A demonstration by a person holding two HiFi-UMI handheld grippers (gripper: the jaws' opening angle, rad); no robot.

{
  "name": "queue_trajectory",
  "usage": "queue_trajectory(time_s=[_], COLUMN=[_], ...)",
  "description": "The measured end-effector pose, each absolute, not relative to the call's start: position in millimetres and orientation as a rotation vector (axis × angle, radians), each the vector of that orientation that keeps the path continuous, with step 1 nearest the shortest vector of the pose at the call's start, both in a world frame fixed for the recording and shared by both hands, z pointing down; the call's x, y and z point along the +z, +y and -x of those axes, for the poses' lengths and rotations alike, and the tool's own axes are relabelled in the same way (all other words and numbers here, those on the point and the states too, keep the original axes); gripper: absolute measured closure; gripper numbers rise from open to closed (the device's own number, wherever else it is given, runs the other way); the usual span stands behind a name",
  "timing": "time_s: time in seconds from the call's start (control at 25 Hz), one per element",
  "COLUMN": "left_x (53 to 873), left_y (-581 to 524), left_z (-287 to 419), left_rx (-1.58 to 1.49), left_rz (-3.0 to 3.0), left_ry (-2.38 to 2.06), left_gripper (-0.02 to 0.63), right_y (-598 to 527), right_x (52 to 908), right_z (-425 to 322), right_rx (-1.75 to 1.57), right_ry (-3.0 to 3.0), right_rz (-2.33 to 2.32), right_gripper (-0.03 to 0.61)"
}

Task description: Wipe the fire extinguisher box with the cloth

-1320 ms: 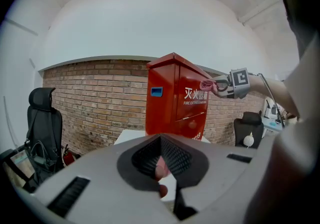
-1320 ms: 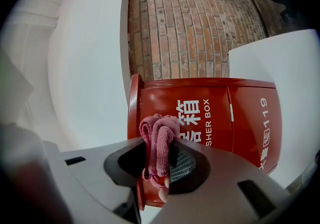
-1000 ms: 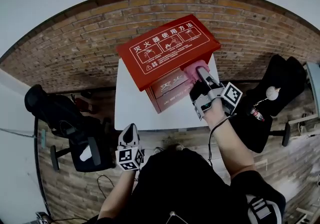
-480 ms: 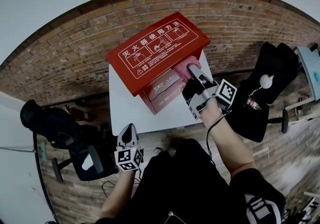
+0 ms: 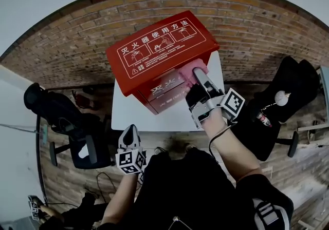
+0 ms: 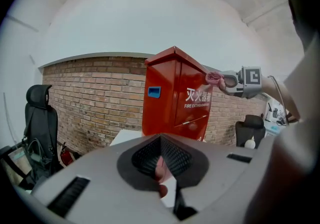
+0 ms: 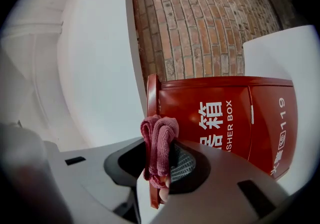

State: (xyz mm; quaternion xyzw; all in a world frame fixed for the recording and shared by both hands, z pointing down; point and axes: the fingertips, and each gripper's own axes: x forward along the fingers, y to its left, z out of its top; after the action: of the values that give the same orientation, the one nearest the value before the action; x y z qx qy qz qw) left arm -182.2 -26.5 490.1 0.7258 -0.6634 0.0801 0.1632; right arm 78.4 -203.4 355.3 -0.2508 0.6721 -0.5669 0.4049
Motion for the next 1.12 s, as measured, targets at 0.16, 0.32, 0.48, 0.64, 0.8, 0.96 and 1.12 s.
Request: queue_trajectory(time_s=[0.16, 0.32, 0.48, 0.64, 0.8, 0.96, 1.12], left_x=[492.3, 492.7, 494.0, 494.5, 495.6, 497.2, 500.5], left_y=[-18.9, -14.7, -10.5, -6.0, -2.7, -0.8, 3.1], left_z=[165.2, 148.7, 137.8, 130.0, 125.3, 120.2, 111.3], left_rx=[0.237, 0.236, 0.238, 0.242, 0.238, 0.238, 0.242], left_rz=[-2.023, -1.992, -1.966, -1.947, -1.926, -1.911, -1.896], left_ry=[-1.939, -1.974, -1.999, -2.021, -2.039, -2.055, -2.062], left_gripper=[0.586, 0.586, 0.586, 0.586, 0.586, 0.586, 0.586], right_y=[-212.7, -221.4, -227.9, -234.5, -237.5, -241.1, -241.4], right_x=[356.7, 358.0, 358.9, 358.4, 358.6, 360.6, 365.6], right_z=[-97.1, -112.0, -123.4, -135.6, -144.7, -147.3, -144.8], right_rx=[-1.445, -1.458, -1.465, -1.456, -1.427, -1.400, -1.391], right_ry=[1.697, 1.717, 1.712, 1.709, 1.684, 1.696, 1.723], right_rz=[0.624, 0.603, 0.594, 0.590, 0.588, 0.575, 0.587], right_gripper=[0.471, 0.471, 0.471, 0.471, 0.471, 0.471, 0.471])
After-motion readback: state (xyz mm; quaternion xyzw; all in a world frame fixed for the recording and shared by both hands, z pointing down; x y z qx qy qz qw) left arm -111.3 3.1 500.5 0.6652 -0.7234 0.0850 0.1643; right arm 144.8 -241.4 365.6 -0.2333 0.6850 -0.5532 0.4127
